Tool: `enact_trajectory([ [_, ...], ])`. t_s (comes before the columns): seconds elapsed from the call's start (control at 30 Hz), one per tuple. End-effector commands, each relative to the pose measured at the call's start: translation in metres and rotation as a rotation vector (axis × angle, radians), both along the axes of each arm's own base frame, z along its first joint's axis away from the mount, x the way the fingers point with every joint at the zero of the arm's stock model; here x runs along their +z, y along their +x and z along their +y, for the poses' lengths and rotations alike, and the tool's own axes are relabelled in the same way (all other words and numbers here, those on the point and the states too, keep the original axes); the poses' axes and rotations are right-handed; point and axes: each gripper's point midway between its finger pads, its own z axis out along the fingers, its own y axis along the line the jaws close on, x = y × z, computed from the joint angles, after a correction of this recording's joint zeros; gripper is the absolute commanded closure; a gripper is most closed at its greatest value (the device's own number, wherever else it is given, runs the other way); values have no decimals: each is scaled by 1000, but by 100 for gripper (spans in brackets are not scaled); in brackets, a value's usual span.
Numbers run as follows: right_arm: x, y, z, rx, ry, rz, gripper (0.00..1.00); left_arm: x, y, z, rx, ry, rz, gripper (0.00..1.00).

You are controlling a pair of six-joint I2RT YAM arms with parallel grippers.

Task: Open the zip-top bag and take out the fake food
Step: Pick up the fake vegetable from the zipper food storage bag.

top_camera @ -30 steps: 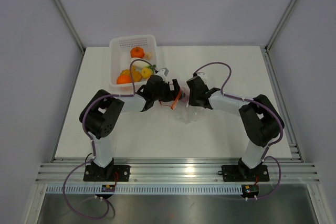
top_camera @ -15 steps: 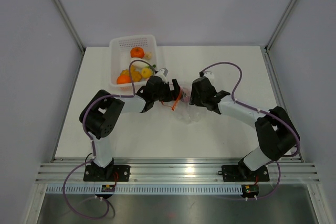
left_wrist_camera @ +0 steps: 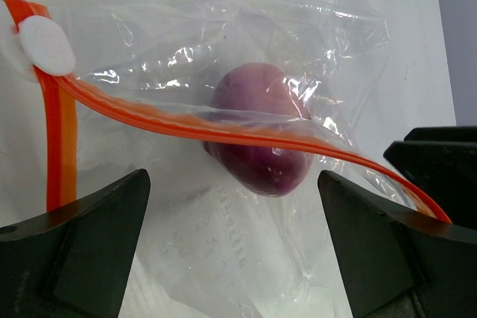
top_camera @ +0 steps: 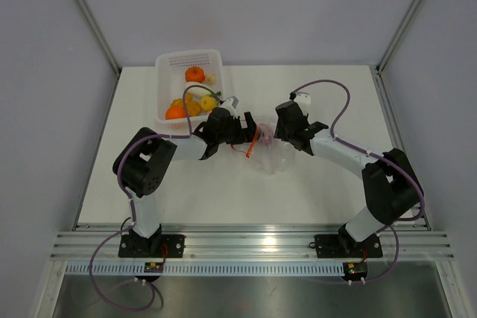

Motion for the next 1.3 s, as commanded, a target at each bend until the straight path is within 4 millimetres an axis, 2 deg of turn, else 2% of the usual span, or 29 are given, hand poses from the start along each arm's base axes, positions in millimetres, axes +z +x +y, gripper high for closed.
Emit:
enact_trajectory([
  [0.0,23,30,-8,-45,16,-75,48,31,7,-10,-12,-66,-90,1],
  [0.13,13,46,-8,-37,5,-46,48,28,7,-11,-19,-69,-84,1],
  [0.27,-5,54,9,18,32,-15,48,28,6,-12,-24,-73,-83,1],
  [0.33,-11,54,23,73,72,13,48,29,7,-12,-24,-74,-84,1],
  [0.37,-21,55,25,78,71,37,48,28,6,-13,-27,-73,-82,1],
  [0.43,-30,54,32,96,91,64,49,28,6,-13,-27,-74,-84,1],
  [0.57,-39,44,45,125,165,103,49,29,4,-17,-38,-77,-86,1],
  [0.7,-38,42,47,127,182,103,49,28,3,-20,-40,-61,-93,1],
  [0.87,-34,49,42,115,152,74,48,21,7,-17,-21,-26,-86,1],
  [1.07,-49,48,58,169,198,118,49,10,9,-19,-23,-9,-58,1],
  [1.2,-45,47,55,156,198,102,51,8,9,-19,-17,-2,-53,7],
  [1.27,-44,47,55,157,203,99,56,3,7,-19,-18,6,-36,10],
])
